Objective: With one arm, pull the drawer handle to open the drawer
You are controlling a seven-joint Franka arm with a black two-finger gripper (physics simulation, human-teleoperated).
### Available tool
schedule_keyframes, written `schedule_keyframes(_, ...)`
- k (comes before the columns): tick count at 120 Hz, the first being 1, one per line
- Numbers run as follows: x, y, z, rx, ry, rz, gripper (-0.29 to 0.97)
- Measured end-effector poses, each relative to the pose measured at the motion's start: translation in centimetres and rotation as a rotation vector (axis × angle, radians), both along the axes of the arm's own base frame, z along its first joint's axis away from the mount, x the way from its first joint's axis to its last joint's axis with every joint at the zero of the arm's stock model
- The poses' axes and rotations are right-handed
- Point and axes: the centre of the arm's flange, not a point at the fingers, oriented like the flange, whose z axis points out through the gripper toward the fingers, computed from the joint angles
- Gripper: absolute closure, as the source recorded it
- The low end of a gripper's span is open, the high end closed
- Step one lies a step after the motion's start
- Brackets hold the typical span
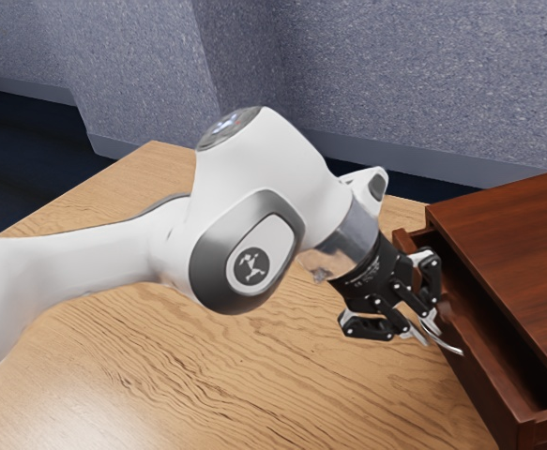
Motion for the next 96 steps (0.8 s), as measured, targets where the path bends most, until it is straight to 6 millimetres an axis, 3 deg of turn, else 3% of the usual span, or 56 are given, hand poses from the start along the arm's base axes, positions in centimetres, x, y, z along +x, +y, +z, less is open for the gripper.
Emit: schedule_keyframes(96, -2.2, 2.0, 0.1, 0.024, -0.003, 0.029, 0.72)
